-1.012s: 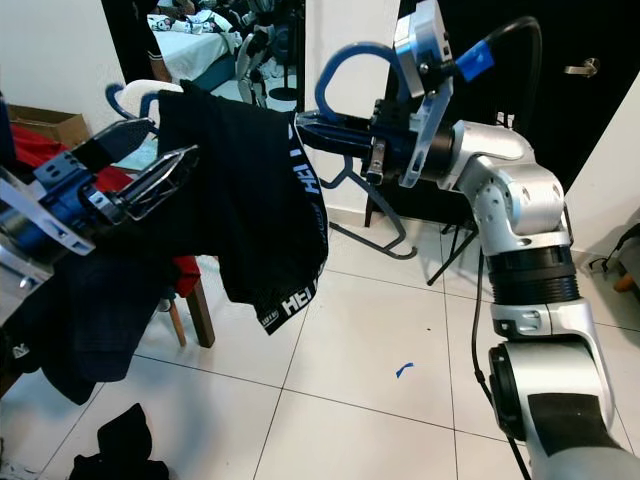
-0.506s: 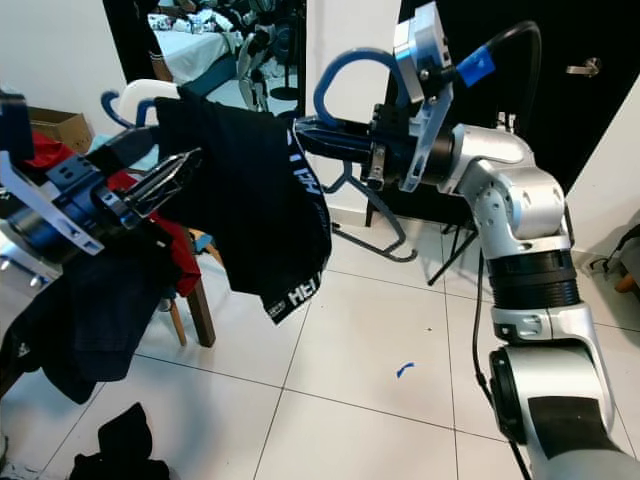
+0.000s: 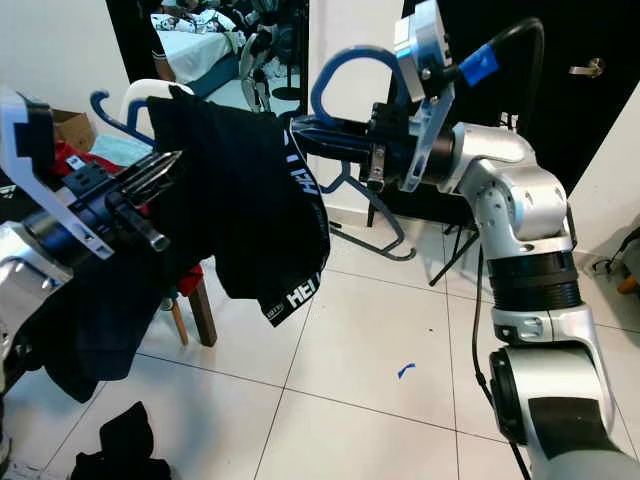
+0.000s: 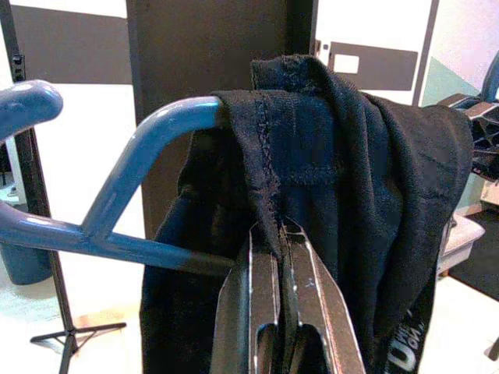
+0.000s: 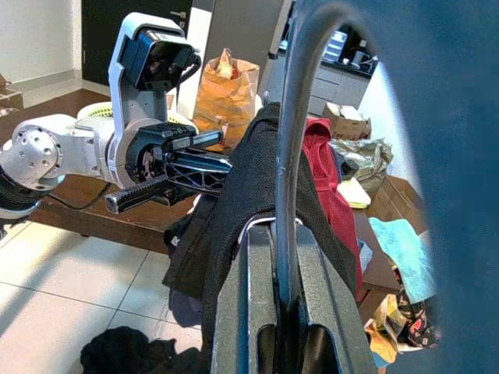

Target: Hang hanger

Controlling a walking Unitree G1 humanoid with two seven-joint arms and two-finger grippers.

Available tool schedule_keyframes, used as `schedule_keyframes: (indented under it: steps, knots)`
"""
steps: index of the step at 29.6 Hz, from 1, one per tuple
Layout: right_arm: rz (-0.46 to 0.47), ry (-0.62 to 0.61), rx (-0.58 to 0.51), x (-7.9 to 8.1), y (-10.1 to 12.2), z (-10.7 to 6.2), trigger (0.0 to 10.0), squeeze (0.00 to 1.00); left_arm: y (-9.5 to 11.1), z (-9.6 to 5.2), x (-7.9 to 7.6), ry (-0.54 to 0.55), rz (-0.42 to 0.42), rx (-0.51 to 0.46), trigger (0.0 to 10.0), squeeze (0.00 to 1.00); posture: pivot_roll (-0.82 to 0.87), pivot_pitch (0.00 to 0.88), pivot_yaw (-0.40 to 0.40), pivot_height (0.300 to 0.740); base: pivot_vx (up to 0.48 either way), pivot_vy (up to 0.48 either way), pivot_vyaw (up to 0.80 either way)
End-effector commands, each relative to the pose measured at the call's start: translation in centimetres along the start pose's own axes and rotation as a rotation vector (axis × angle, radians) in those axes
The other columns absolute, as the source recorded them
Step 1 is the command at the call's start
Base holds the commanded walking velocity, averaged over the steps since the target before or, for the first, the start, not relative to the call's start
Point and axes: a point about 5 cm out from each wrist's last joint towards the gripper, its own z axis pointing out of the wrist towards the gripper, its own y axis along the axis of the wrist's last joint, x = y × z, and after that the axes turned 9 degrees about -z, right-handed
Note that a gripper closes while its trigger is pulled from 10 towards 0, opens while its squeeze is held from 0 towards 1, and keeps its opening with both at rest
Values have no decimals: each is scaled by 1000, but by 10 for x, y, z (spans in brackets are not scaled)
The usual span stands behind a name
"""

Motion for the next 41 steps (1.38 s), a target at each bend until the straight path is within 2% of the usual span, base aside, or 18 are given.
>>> schedule_keyframes:
  steps: [1,3,5,6,7,10,12,16,21,24,27,29,31,32,33,35,38,41]
  knots:
    - [-7,7,-11,2,2,-1,10000,0,2,-2,3,14,23,14,0,0,-33,0,-59,740,0,0,0]
    - [1,-14,25,0,-3,-3,10000,0,17,-8,8,39,67,-12,0,0,-32,0,-61,740,0,0,0]
    - [1,-14,25,0,-3,-3,10000,0,17,-8,8,39,67,-12,0,0,-32,0,-61,740,0,0,0]
    - [13,-39,79,-1,-12,-6,10000,0,38,-14,13,56,117,-61,0,0,-31,0,-62,740,0,0,0]
    - [21,-47,103,-1,-17,-8,10000,0,50,-17,14,58,138,-92,0,0,-31,0,-62,740,0,0,0]
    - [26,-51,117,-1,-20,-9,10000,0,57,-19,14,57,150,-111,0,0,-31,0,-62,740,0,0,0]
    - [37,-51,142,1,-26,-8,10000,0,76,-21,12,44,170,-172,0,0,-26,0,-63,740,0,0,0]
    - [45,-53,149,2,-30,-7,10000,0,91,-23,9,30,170,-236,0,0,-18,0,-65,740,0,0,0]
    - [50,-67,135,1,-29,-6,10000,0,92,-23,7,26,160,-247,0,0,-19,0,-64,740,0,0,0]
    - [54,-79,118,-1,-27,-5,10000,0,85,-21,7,33,151,-228,0,0,-21,0,-66,740,0,0,0]
    - [57,-89,115,-2,-27,-6,10000,0,85,-22,11,72,145,-243,0,0,-25,0,-66,740,0,0,0]
    - [66,-94,94,-2,-25,-8,10000,0,90,-25,20,137,151,-269,0,0,-26,0,-64,740,0,0,0]
    - [66,-94,94,-2,-25,-8,10000,0,90,-25,20,137,151,-269,0,0,-26,0,-64,740,0,0,0]
    - [71,-95,77,-1,-24,-9,10000,0,93,-27,25,182,156,-285,0,0,-26,0,-62,740,0,0,0]
    - [71,-95,77,-1,-24,-9,10000,0,93,-27,25,182,156,-285,0,0,-26,0,-62,740,0,0,0]
    - [79,-112,44,-2,-21,-13,10000,0,98,-31,37,280,151,-324,0,0,-27,0,-57,740,0,0,0]
    - [90,-153,32,-6,-21,-16,10000,0,101,-35,44,338,133,-360,0,0,-28,0,-55,740,0,0,0]
    - [101,-218,29,-13,-22,-18,10000,0,99,-36,42,316,116,-363,0,0,-29,0,-55,740,0,0,0]
